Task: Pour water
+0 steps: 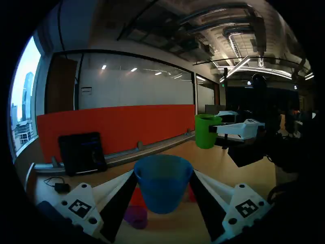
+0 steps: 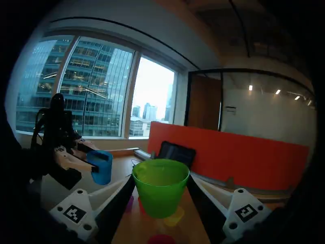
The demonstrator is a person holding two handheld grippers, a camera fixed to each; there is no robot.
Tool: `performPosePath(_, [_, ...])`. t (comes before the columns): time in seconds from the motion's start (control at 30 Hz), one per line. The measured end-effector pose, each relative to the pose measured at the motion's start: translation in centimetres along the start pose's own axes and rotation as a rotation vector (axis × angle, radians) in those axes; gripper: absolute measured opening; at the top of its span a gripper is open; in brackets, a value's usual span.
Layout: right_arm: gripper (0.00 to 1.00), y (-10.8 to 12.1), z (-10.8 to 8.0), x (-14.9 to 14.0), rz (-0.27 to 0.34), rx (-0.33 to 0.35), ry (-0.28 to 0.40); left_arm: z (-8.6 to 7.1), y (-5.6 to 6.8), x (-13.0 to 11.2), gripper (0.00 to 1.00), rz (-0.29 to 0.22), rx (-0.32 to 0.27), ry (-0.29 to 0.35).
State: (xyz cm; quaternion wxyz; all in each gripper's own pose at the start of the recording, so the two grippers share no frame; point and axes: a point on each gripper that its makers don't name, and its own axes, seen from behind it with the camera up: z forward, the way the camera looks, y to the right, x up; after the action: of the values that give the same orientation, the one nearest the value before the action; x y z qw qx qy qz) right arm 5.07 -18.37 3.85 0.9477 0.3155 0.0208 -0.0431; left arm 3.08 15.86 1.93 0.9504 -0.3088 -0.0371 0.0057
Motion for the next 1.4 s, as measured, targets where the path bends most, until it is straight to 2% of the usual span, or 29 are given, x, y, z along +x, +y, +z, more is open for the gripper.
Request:
performPosePath(0.4, [0.92, -0.1, -0.2, 0.2, 0.013, 0.012, 0.009, 0.2, 0.0, 0.8, 0.87, 0.011, 0.002, 0.015])
performPosePath(0.8, [0.92, -1.5, -0.2, -0.2, 0.01, 0.055, 0.006, 0.6, -0.4, 3.0, 0.87, 0.061, 0.009, 0.039])
performPosePath(1.17, [0.92, -2.8, -0.2, -1.3, 0.02, 0.092, -0.008, 0.6, -0.2, 5.7, 0.87, 0.131, 0.019, 0.077])
performPosePath(1.4, [0.92, -4.0, 0.0, -1.7, 0.023, 0.119, -0.012, 0.4, 0.2, 7.3, 0.87, 0.197, 0.025, 0.1])
